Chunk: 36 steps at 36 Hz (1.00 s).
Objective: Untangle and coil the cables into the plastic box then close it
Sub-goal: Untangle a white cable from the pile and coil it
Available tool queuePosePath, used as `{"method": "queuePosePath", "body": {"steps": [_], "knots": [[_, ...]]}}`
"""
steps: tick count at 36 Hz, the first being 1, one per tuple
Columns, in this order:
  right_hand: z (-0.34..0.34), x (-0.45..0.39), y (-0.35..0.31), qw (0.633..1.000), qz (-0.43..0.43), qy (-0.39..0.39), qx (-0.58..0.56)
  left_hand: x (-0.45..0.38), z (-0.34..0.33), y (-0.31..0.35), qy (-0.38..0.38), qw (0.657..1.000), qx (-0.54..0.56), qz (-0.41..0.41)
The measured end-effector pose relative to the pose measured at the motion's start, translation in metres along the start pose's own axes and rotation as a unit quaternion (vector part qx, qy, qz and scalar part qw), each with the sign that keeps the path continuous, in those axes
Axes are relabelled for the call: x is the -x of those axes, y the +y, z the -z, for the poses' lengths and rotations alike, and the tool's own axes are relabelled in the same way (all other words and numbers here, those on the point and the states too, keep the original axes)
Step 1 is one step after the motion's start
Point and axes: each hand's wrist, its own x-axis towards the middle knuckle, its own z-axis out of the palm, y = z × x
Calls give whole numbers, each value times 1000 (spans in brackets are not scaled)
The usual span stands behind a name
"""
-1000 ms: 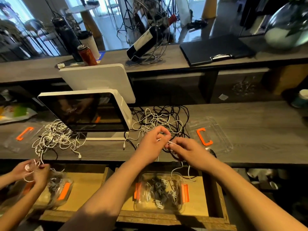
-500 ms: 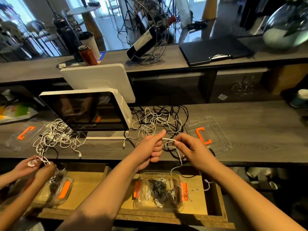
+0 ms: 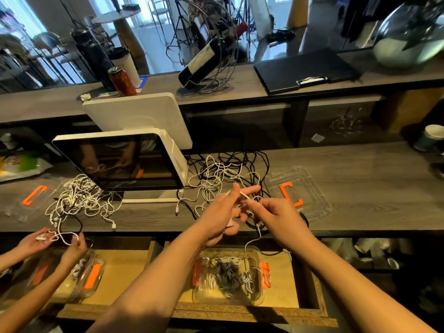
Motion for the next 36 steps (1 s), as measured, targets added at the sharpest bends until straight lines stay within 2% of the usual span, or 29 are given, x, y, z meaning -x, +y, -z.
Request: {"method": "queuePosePath", "body": {"steps": [4,8,16,23,28,33,36], "knots": [[-7,5,1,996,-1,-65,-63,-3,-3,-1,73,996,30,-43],[-12,8,2,992,-26,-89,-88,-3,-7,0,58,990,114,-52],[-17,13,5,992,-63,-87,-69,-6,-6,6,54,985,150,-71],[-33,19,1,988,-97,-104,-55,-15,-17,-5,137,958,238,-86],[-35,24,-3,986,-105,-127,-11,-16,-21,-10,163,964,192,-88],[-32,32,-7,971,-79,-222,47,-19,-17,-12,211,967,109,-90],[-32,36,-14,964,-76,-245,72,-19,-15,-14,234,966,40,-99]]}}
